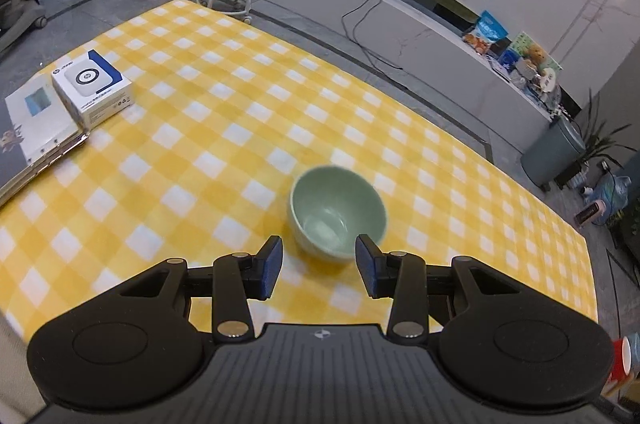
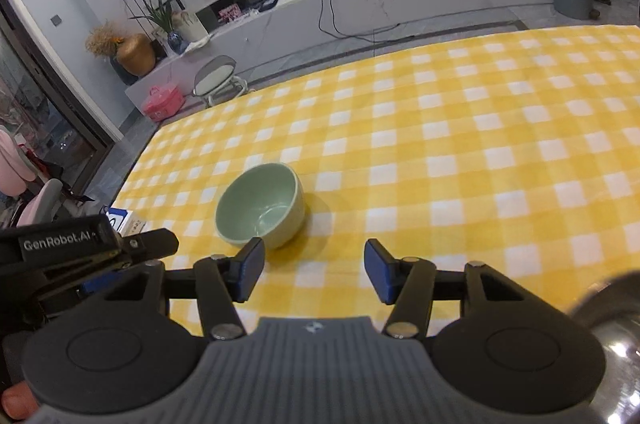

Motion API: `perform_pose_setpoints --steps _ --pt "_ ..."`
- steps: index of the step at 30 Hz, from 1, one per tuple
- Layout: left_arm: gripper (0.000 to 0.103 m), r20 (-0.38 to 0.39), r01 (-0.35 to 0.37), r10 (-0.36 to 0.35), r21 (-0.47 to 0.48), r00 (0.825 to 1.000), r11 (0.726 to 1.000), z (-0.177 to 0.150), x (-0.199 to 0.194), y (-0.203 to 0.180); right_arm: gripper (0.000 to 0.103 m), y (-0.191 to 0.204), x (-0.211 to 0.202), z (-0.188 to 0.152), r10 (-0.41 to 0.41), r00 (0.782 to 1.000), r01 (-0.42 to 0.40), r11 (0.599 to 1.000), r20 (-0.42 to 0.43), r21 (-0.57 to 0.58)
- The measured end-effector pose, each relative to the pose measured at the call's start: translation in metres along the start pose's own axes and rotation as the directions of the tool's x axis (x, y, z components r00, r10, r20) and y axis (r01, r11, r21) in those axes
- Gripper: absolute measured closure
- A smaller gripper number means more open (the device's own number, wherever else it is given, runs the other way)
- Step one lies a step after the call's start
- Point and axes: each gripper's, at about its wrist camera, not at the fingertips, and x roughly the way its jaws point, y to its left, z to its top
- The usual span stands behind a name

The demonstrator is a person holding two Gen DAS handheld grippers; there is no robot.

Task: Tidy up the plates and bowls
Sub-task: 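Move the left tool to the rim of the pale green bowl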

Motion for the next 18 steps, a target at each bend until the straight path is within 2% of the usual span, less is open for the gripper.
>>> perform_pose_setpoints --steps 5,9,15,18 --pt "0.057 -0.029 -0.041 0.040 -0.024 0.999 0.999 0.013 0.035 0.006 0.048 0.007 0.036 0.017 -0.037 0.999 0.038 0.998 -0.036 0.043" --pt "0.057 -0.045 -0.037 0.035 -0.041 0.998 0.998 0.016 0.056 0.011 0.049 0.012 0.063 0.025 -0.058 0.996 0.061 0.996 -0.061 0.061" --pt "0.057 -0.067 -0.048 0.044 -0.060 0.997 0.997 0.017 0.086 0.019 0.063 0.015 0.099 0.028 -0.091 0.991 0.098 0.993 -0.100 0.072" --pt "0.064 -0.072 -0.050 0.046 -0.050 0.996 0.997 0.018 0.098 0.020 0.067 0.013 0.112 0.028 -0.085 0.990 0.095 0.992 -0.112 0.084"
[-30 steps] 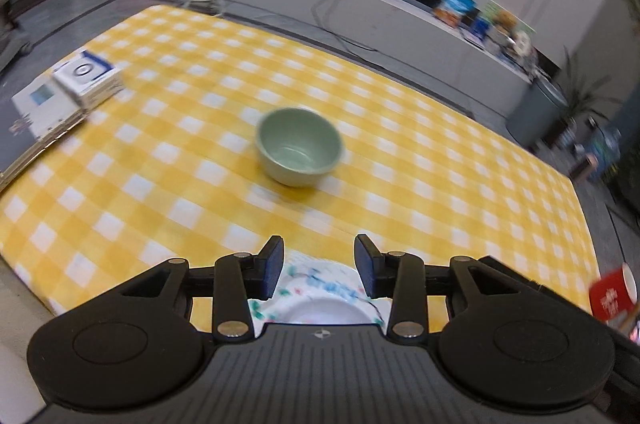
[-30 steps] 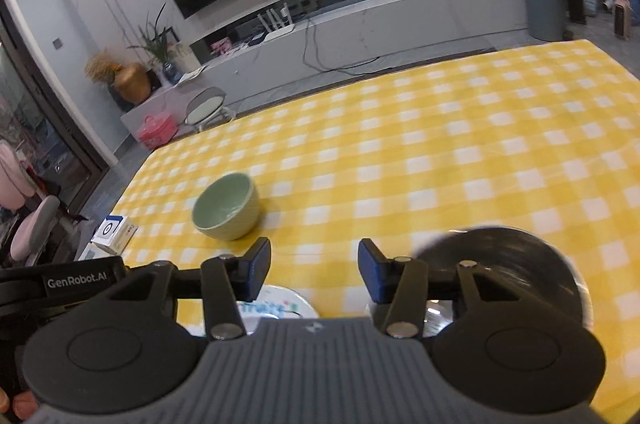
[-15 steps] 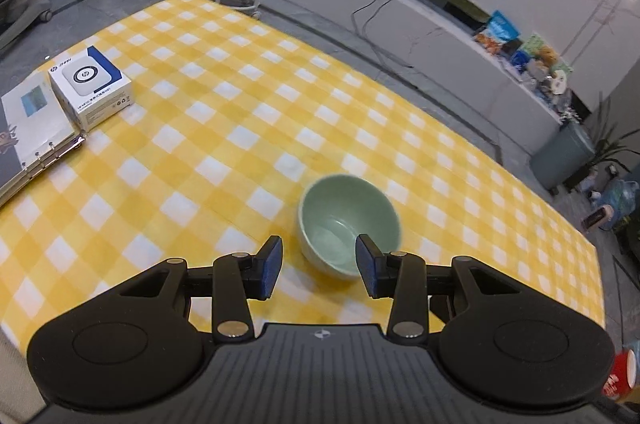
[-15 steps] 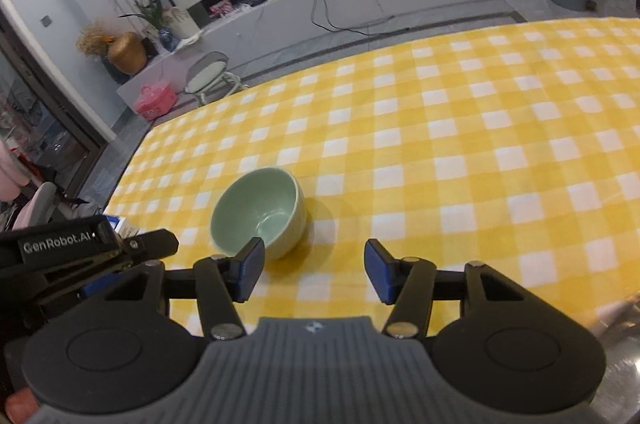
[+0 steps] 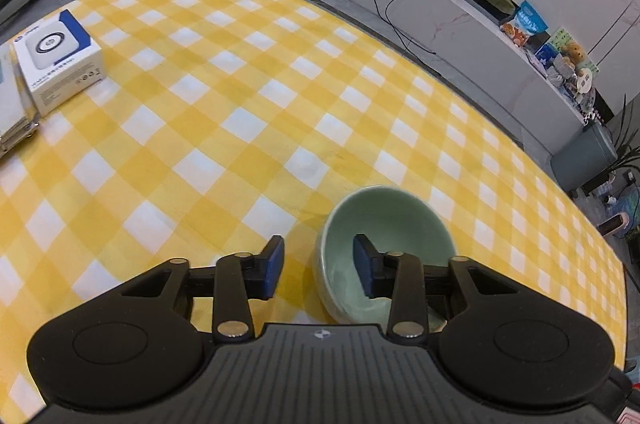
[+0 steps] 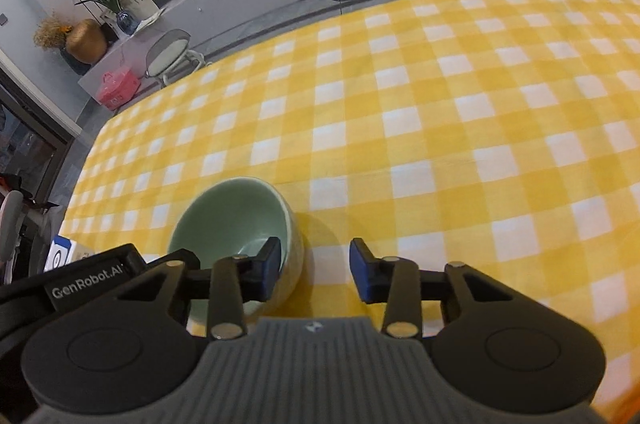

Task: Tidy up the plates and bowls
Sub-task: 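Move the left tool to the rim of the pale green bowl, then close the left tool on the pale green bowl rim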

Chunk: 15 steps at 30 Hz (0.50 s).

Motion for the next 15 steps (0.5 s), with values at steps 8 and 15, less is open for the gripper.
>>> perform_pose_setpoints --steps 8,15 --pt "0.085 -0.040 0.008 -0.008 0.001 0.999 1.000 -0.002 0.022 0.003 0.083 0.000 0.019 -0.001 0.041 0.999 -0.040 0.999 -0.016 0.034" --pt "0.092 -0.040 0.024 -0.023 0.016 0.999 1.000 -0.003 0.022 0.001 0.092 0.007 0.020 -0.004 0.037 0.999 -0.037 0.999 0.006 0.002"
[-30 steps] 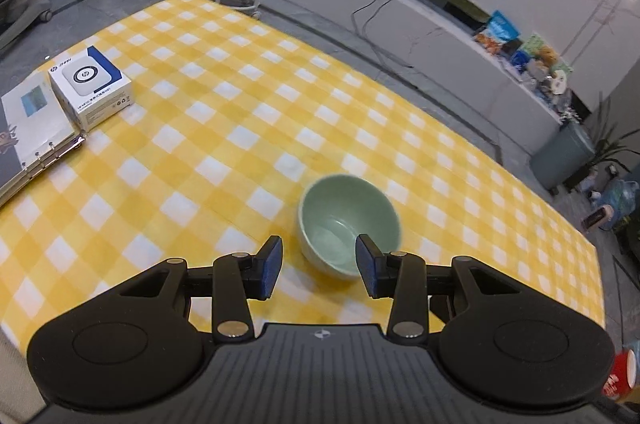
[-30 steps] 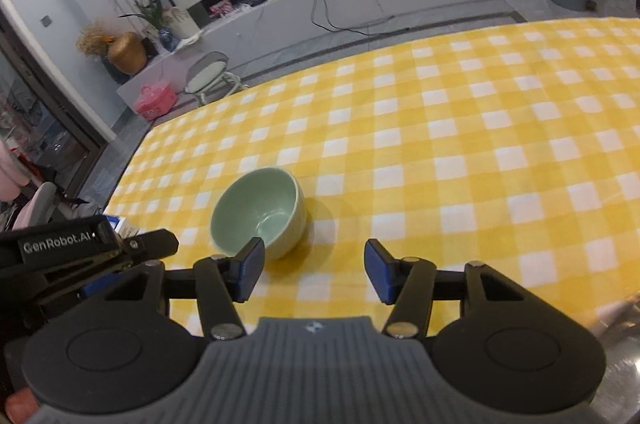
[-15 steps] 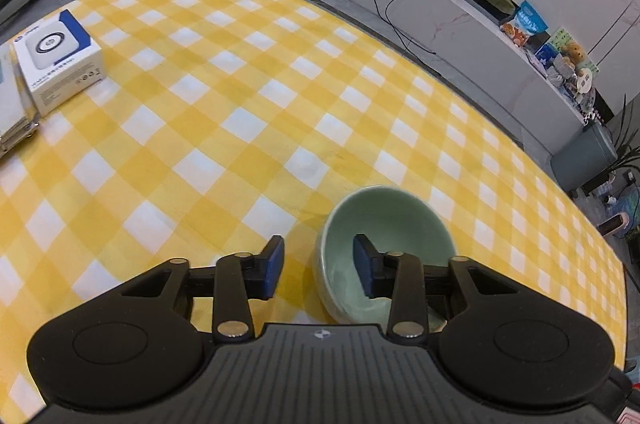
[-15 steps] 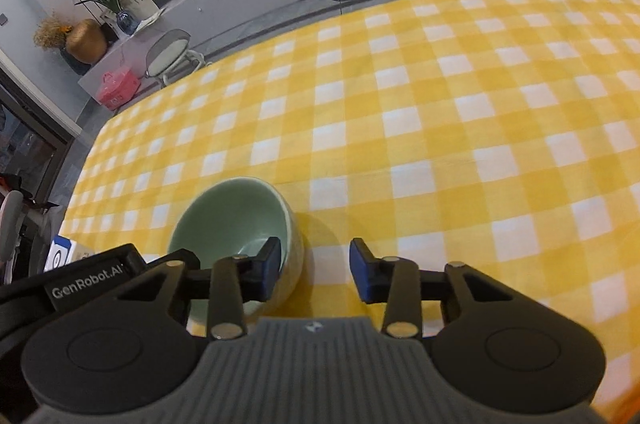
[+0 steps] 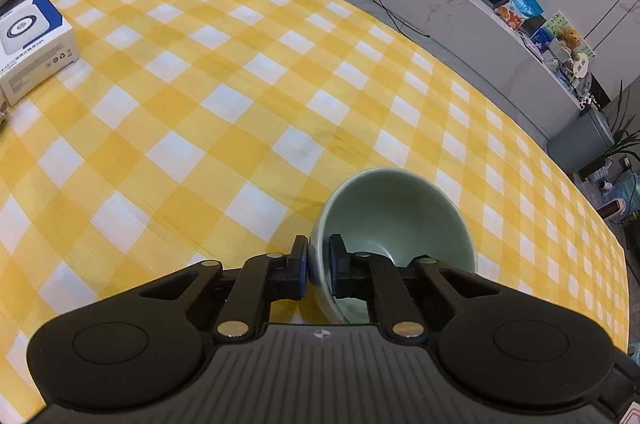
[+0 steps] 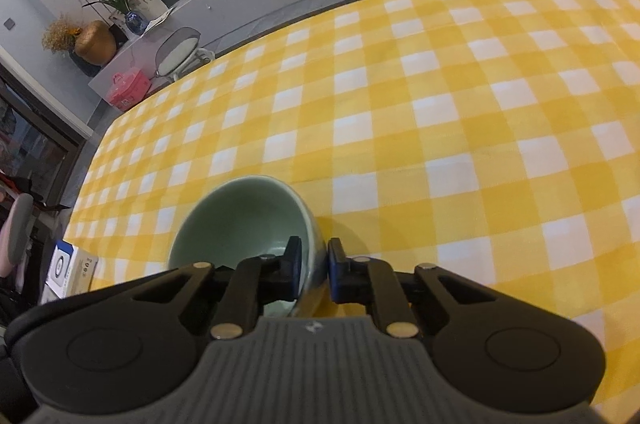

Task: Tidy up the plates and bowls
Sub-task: 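Close the left tool on the pale green bowl rim, then carry the pale green bowl with the left tool into the blue bowl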

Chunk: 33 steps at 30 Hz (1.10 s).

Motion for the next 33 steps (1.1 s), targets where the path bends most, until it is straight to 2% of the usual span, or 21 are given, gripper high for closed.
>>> perform_pose_setpoints --steps 7,13,20,24,33 --pt "0.093 -0.010 -0.014 0.014 -0.004 1.000 1.000 -0.007 -0.014 0.001 0.092 0.000 -0.011 -0.006 0.012 1.000 -0.011 1.000 -0.026 0.025" --pt "0.093 0.009 -0.015 0.015 0.011 1.000 1.000 -0.019 -0.045 -0.008 0.092 0.001 -0.043 -0.014 0.033 0.999 -0.033 0.999 -0.008 0.027" --pt "0.093 0.035 0.022 -0.023 0.032 0.999 0.999 -0.038 -0.091 -0.029 0.092 -0.010 -0.101 -0.018 0.062 0.997 -0.064 0.997 0.040 0.044" --pt "0.093 0.064 0.046 -0.050 0.075 0.997 0.996 -0.055 -0.118 -0.050 0.092 -0.025 -0.142 -0.027 0.074 0.994 -0.077 0.996 0.083 0.042" --pt "0.093 0.047 0.142 -0.152 0.171 0.987 0.975 -0.107 -0.164 -0.099 0.092 -0.083 -0.233 -0.045 0.075 0.980 -0.091 0.993 0.182 0.081"
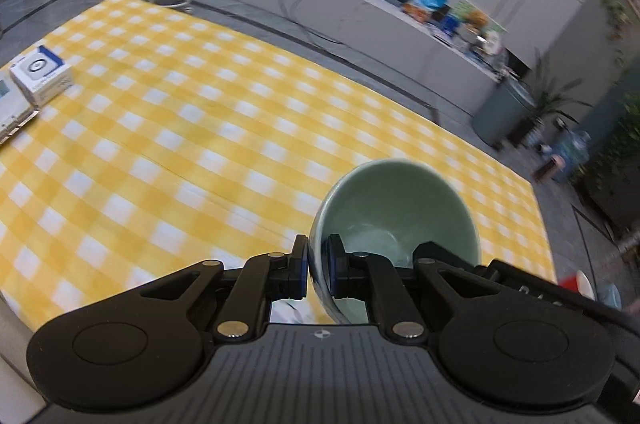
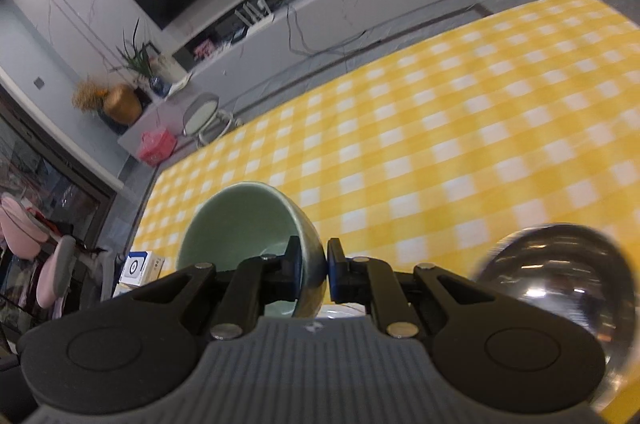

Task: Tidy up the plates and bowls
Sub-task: 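Carry the pale green bowl with the left tool into the blue bowl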

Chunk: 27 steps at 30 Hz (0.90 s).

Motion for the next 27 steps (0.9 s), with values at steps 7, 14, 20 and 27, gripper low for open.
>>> perform_pose_setpoints --steps 7,14,20,27 --pt "0.093 -0.076 0.098 -0.093 0.067 0.993 0.993 -0.036 0.001 -0.047 0.091 -0.053 -0.059 -0.006 -0.041 0.998 0.038 0.998 0.056 0.048" --pt "0.092 -0.199 0.132 -0.118 0.060 0.973 0.989 -0.060 0.029 -0.064 0.091 -0.104 -0.066 -0.015 -0.072 0.997 0.070 0.991 0.016 0.116" --pt "0.092 -0.252 0.091 -0.067 0.087 0.965 0.992 -0.072 0.048 -0.074 0.092 -0.119 -0.057 -0.023 -0.119 0.993 0.118 0.989 0.008 0.085" --pt "0.092 -0.284 0.046 -0.014 0.106 0.959 0.993 -0.076 0.052 -0.079 0.093 -0.125 -0.046 -0.024 -0.137 0.991 0.137 0.989 -0.011 0.052"
